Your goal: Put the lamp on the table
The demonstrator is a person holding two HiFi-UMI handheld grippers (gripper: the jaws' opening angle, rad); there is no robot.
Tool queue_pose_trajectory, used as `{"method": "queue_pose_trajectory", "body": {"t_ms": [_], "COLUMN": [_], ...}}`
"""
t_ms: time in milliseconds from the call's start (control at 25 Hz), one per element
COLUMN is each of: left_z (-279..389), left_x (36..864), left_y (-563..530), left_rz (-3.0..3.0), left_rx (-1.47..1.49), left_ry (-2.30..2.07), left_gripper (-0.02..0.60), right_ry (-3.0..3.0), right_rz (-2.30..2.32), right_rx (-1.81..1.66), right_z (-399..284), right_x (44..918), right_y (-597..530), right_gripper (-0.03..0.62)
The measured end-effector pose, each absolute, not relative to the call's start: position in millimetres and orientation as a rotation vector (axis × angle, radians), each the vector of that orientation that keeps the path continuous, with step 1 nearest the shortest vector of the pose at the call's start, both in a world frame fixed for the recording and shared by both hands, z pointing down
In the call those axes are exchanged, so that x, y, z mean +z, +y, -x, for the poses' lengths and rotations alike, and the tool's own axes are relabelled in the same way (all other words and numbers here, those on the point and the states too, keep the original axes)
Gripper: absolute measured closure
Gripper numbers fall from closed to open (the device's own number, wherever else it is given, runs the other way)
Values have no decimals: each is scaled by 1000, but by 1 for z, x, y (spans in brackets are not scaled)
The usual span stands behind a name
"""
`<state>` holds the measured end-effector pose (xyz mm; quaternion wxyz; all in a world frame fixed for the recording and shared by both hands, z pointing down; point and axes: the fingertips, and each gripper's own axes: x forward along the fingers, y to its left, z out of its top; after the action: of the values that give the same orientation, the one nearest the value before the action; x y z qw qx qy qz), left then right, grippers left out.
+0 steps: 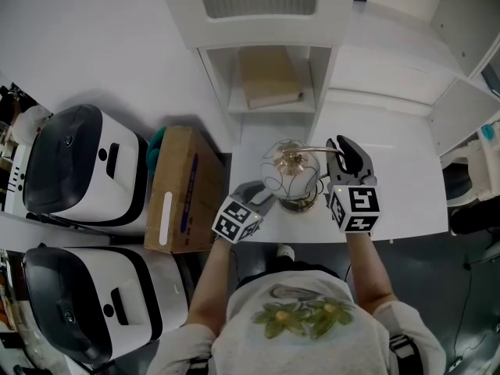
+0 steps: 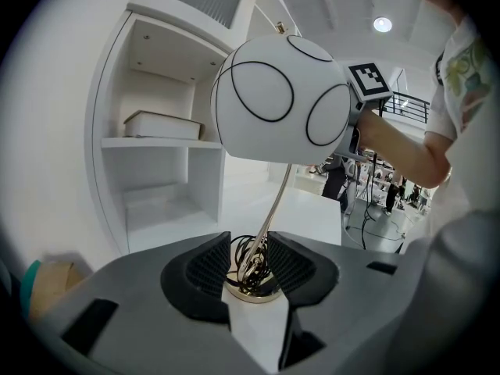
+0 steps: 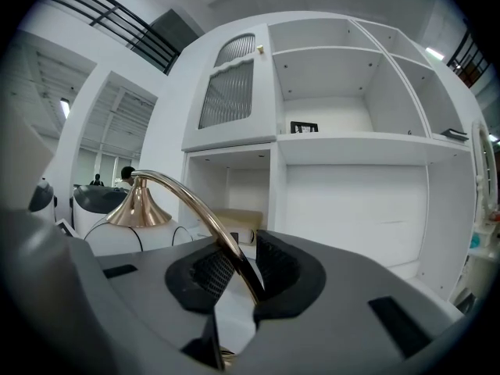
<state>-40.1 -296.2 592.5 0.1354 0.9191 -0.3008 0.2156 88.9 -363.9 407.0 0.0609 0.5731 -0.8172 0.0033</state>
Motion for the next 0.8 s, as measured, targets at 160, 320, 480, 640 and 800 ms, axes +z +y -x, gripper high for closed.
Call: {"method": "queue_pose_trajectory", "body": {"t_ms": [160,320,480,640,800], "left_z": [41,40,38,38,39], "left_x": [593,594,595,597,595], "left_y": [-296,-295,-294,-292,-290], "left_rz": [-2658,-2658,-2658,-2655,-2658], "left_rx": [626,628,631,633,638], "left_ry": [-866,-854,-845,-841,-845], "left_gripper": [445,443,445,443,443], "right_ry": [-2470,-2475,-2499,-2536,-2544], "right_rz": [-1734,-1721,-1687,-1658,-1654], "right_rx": [14,8,13,54,76], "right_z": [-89,-88,-86,-85,-86], "right_x": [407,407,408,410,413], "right_y": [-365,-365,-364,-363,-361], "right_gripper": [514,512,505,500,496]}}
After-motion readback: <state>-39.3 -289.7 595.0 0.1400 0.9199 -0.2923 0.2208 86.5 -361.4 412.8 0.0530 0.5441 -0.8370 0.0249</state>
